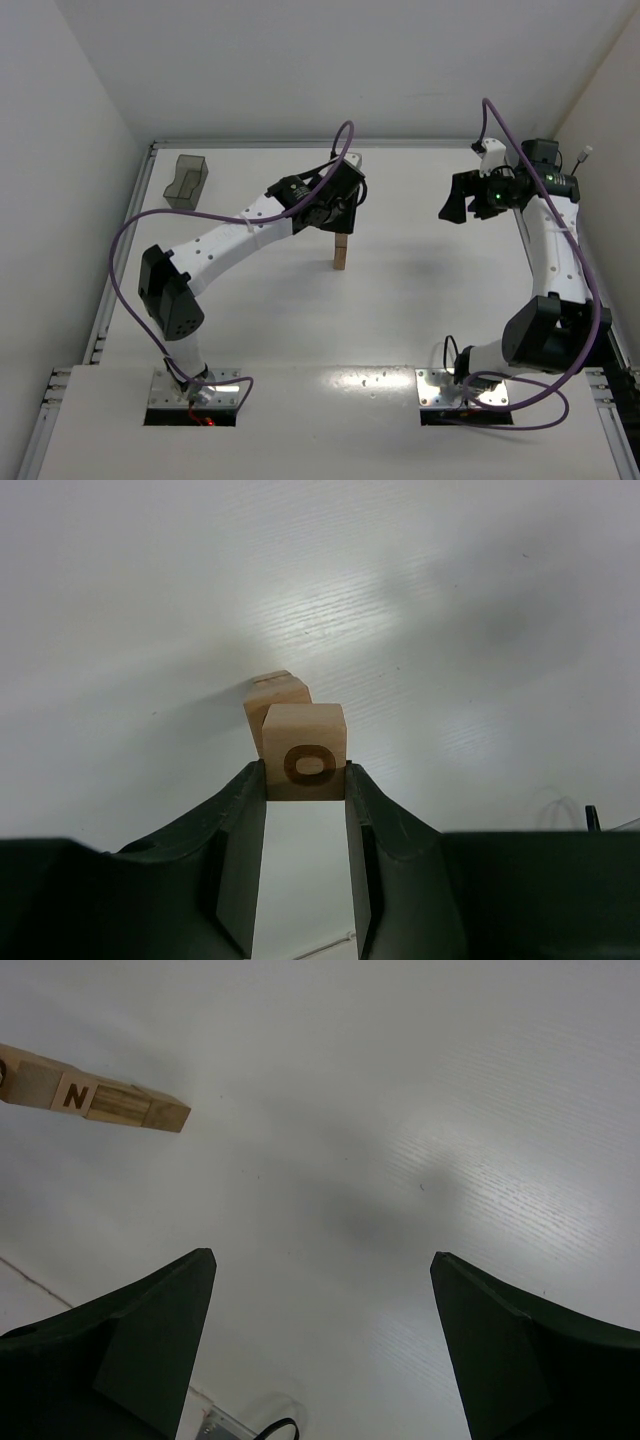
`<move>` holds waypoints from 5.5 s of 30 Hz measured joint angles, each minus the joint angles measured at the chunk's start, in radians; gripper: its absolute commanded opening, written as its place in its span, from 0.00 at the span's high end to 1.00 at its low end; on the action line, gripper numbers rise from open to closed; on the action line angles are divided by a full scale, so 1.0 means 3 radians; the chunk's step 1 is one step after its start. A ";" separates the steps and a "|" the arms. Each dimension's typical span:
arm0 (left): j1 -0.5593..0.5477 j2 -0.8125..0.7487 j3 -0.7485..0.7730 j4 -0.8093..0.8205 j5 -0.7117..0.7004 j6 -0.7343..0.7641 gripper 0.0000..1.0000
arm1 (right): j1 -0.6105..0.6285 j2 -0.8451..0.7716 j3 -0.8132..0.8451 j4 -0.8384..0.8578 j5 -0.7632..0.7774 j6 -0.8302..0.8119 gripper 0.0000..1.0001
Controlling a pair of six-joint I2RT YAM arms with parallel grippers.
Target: Build the wood block tower
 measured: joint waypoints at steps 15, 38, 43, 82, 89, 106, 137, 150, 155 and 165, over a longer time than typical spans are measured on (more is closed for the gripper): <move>0.0000 0.0050 0.0000 0.0014 -0.0058 -0.0004 1.00 | 0.0000 0.0011 0.0000 0.0000 0.0000 0.0000 0.14; 0.0000 0.0050 0.0000 0.0013 -0.0130 -0.0013 1.00 | 0.0000 0.0100 0.0000 0.0000 -0.0058 -0.0001 0.14; 0.0000 0.0050 0.0000 0.0013 -0.0130 -0.0011 1.00 | 0.0000 0.0100 0.0000 0.0000 -0.0061 -0.0001 0.14; 0.0000 0.0031 -0.0046 0.0064 -0.0142 -0.0001 1.00 | 0.0000 0.0122 0.0020 -0.0008 -0.0065 -0.0001 0.14; 0.0000 0.0031 -0.0046 0.0062 -0.0163 -0.0001 1.00 | 0.0024 0.0141 0.0022 -0.0009 -0.0067 -0.0001 0.14; 0.0000 0.0011 -0.0071 0.0065 -0.0178 0.0001 0.96 | 0.0086 0.0161 0.0058 -0.0014 -0.0067 -0.0005 0.14; 0.0000 -0.0081 -0.0156 0.0100 -0.0154 0.0093 0.31 | 0.0108 0.0172 0.0062 -0.0067 -0.0058 -0.0038 0.14; 0.0000 -0.0107 -0.0151 0.0167 -0.0179 0.0205 0.40 | 0.0172 0.0181 0.0062 -0.0067 -0.0046 -0.0053 0.14; 0.0000 0.0004 -0.0084 0.0161 -0.0173 0.0237 0.40 | 0.0172 0.0182 0.0062 -0.0069 -0.0042 -0.0064 0.14; 0.0023 0.0140 -0.0014 0.0151 -0.0139 0.0254 0.41 | 0.0172 0.0182 0.0062 -0.0069 -0.0031 -0.0065 0.14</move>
